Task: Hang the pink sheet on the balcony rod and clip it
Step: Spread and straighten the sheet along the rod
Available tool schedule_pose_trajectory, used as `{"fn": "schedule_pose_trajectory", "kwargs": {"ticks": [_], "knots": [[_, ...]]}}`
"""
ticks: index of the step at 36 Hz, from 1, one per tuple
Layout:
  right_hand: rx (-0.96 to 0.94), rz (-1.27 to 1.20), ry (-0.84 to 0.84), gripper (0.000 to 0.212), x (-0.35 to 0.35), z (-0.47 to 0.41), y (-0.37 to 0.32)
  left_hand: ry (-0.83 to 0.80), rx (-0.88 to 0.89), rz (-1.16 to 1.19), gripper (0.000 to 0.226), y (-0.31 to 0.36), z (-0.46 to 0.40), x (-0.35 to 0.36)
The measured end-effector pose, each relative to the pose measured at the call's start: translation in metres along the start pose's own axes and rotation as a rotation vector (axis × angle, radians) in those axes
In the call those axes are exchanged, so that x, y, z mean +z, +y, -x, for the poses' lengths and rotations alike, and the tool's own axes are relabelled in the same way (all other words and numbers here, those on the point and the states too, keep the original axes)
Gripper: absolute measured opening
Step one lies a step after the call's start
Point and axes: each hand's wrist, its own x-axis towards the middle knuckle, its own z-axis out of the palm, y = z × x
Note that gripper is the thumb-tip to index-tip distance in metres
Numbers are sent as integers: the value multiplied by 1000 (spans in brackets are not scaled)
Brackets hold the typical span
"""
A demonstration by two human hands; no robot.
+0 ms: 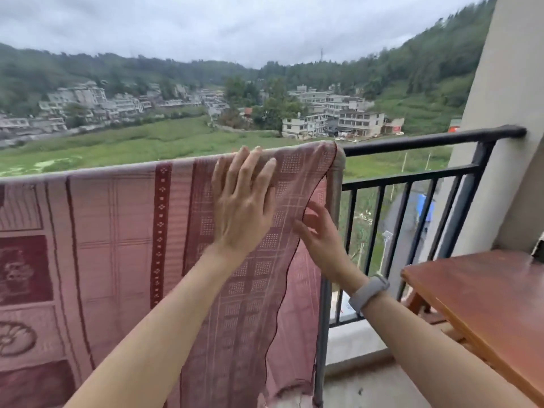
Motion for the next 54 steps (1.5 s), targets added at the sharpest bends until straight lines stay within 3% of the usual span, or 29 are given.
{"fn": "schedule_pose_trajectory", "kwargs": {"ticks": [1,5,9,15,19,23,26,31,35,44,47,50,54], "knots": [[19,32,-63,12,-4,2,4,-4,-16,29,33,2,12,-3],[78,89,-162,27,-19,10,17,-124,-147,69,32,9,61,-8],[-12,106,-34,29,-38,-3,-11,-146,-100,-32,33,18,80,-13],[-226,128,281,17,-71,-79,-86,-35,-45,-106,44,36,6,-26],[-244,380,347,23,-81,-112,-99,-215,-55,-217,54,32,-33,-21],[-311,357,384,19,-79,-84,-77,-399,-78,-212,53,24,-46,-11],[-265,372,316,19,-74,-50,-43,-339,-79,-224,44,18,-45,-3],[-35,407,-22,31,-56,-18,-4,-189,-152,-150,28,21,-47,10],[47,341,-94,10,-50,-16,6,-124,-169,-107,24,24,-48,13],[-208,212,286,15,-74,-65,-41,59,-143,-162,31,15,-49,5],[-221,224,429,14,-82,-87,-57,-56,-106,-192,37,12,-48,-2],[-258,325,459,11,-80,-90,-55,-238,-71,-217,44,6,-41,-3],[-322,291,478,17,-66,-69,-46,-202,-67,-179,31,-1,-45,-3]]}}
